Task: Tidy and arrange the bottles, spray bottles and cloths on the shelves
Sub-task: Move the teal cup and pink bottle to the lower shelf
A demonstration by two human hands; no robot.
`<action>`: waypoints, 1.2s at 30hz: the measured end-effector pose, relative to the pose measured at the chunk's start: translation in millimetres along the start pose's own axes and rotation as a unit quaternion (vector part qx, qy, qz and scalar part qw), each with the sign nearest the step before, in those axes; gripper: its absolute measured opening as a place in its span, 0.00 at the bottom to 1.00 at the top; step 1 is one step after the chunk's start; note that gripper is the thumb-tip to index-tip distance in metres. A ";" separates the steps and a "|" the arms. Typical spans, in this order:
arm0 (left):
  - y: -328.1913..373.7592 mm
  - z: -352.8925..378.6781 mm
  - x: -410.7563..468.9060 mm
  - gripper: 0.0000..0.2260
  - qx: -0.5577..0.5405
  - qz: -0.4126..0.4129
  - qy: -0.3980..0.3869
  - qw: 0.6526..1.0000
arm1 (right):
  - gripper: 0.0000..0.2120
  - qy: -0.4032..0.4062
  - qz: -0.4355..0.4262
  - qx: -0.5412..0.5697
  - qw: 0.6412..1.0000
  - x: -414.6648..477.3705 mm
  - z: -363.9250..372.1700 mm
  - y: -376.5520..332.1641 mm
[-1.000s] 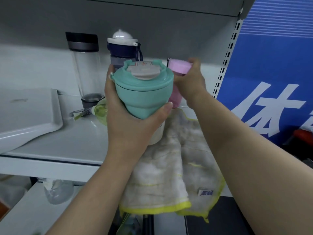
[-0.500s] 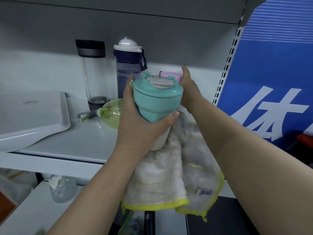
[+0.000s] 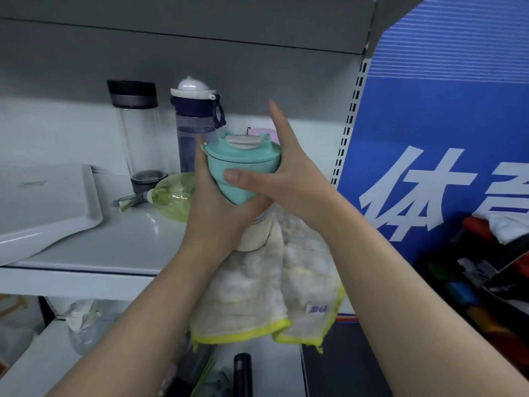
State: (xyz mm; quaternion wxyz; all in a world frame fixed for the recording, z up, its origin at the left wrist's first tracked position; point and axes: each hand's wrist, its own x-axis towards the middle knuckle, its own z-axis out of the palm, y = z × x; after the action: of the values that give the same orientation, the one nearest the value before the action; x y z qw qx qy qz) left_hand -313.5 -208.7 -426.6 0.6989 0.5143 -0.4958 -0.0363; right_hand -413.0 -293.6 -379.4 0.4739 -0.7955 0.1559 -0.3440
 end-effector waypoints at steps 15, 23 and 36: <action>-25.3 -43.8 6.4 0.33 0.416 0.016 -0.033 0.909 | 0.48 0.344 0.037 -0.057 0.937 16.9 -57.3 -6.2; -44.4 -40.0 10.1 0.25 0.473 0.066 -0.020 0.878 | 0.51 0.346 0.095 -0.094 0.929 46.2 -55.8 26.8; -47.1 -38.8 7.3 0.20 0.511 0.123 0.025 0.851 | 0.48 0.333 0.150 -0.146 0.920 83.5 -52.9 60.3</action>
State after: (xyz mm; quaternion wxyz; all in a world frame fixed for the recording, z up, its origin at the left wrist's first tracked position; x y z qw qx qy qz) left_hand -259.9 -208.4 -456.5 0.3489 0.7344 -0.4857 0.3211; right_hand -385.4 -406.0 -381.3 0.3196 -0.6628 0.4702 -0.4873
